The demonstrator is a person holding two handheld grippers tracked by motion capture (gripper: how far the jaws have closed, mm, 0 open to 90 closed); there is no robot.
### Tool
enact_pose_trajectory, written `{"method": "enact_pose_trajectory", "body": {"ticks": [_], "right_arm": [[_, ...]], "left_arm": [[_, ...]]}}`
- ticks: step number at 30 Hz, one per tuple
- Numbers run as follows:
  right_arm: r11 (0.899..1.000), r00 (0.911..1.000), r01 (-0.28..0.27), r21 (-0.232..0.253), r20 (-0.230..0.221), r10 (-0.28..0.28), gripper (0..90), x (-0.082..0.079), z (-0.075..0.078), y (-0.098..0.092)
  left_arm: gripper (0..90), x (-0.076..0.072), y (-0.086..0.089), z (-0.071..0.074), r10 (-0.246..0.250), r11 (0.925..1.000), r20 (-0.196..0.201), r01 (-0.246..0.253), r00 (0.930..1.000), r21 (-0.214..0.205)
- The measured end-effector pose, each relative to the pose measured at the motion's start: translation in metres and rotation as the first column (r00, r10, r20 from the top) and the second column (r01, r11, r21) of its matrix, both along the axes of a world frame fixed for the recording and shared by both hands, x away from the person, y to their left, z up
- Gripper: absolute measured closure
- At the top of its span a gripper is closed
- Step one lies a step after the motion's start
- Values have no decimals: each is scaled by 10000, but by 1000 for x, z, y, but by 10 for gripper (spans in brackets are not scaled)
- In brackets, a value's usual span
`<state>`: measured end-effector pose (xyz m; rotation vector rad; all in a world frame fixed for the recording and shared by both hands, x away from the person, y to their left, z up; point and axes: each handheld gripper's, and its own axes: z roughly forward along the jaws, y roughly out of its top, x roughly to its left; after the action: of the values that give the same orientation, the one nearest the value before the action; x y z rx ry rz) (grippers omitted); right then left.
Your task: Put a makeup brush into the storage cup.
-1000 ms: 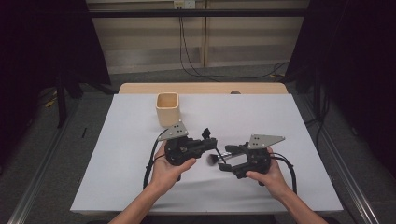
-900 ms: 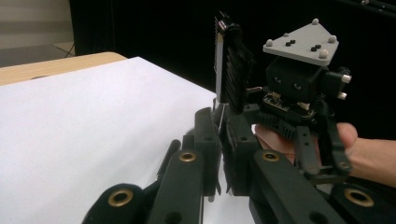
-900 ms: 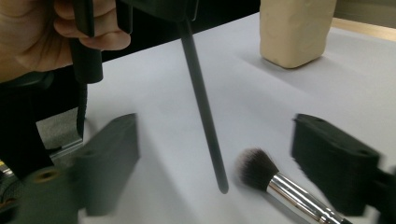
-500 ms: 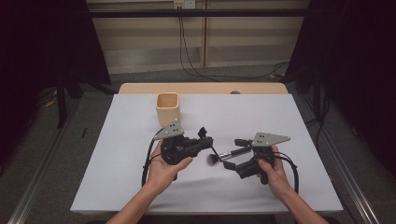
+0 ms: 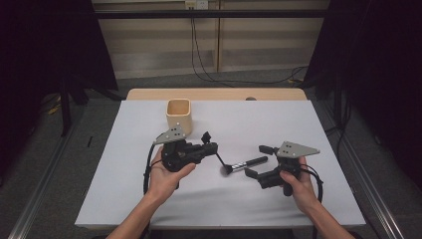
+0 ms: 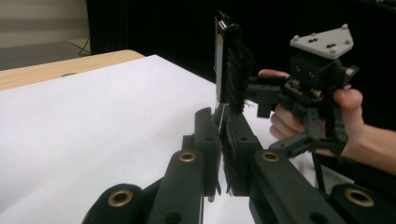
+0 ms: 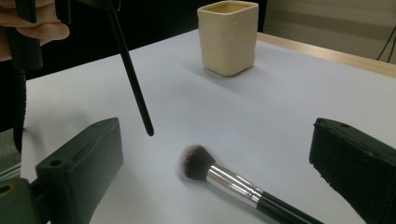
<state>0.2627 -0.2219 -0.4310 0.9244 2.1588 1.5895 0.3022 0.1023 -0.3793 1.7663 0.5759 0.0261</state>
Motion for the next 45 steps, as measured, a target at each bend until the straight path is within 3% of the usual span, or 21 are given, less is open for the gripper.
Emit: {"method": "enact_pose_trajectory", "body": {"ticks": [5, 11, 19, 27, 34, 38, 45], "right_arm": [[9994, 9995, 320, -121, -51, -320, 19, -5, -1, -9], [9973, 9973, 731, 90, 99, -732, 19, -13, -1, -21], [9891, 9890, 1440, 310, 301, -1449, 19, -22, -2, -35], [9836, 9832, 1746, 443, 458, -1766, 19, -27, -2, -44], [9746, 9738, 2164, 582, 592, -2197, 15, -33, -3, -53], [9702, 9706, 2317, 714, 491, -2354, 8, -36, -4, -59], [9672, 9668, 2486, 530, 471, -2511, 9, -43, -9, -64]], "left_arm": [[857, 0, 5, 0, -7, 9997, -71, 8, 10000, 231], [857, 2, 11, 6, 134, 9985, -113, -128, 9998, 540], [857, 5, 21, 12, 324, 9953, -180, -306, 9993, 923], [857, 10, 31, 14, 468, 9926, -140, -449, 9988, 1129], [857, 15, 36, 16, 650, 9837, -70, -629, 9979, 1683], [857, 19, 42, 16, 852, 9808, -198, -803, 9962, 1779], [857, 24, 54, 18, 1253, 9759, -186, -1199, 9919, 1821]]}}
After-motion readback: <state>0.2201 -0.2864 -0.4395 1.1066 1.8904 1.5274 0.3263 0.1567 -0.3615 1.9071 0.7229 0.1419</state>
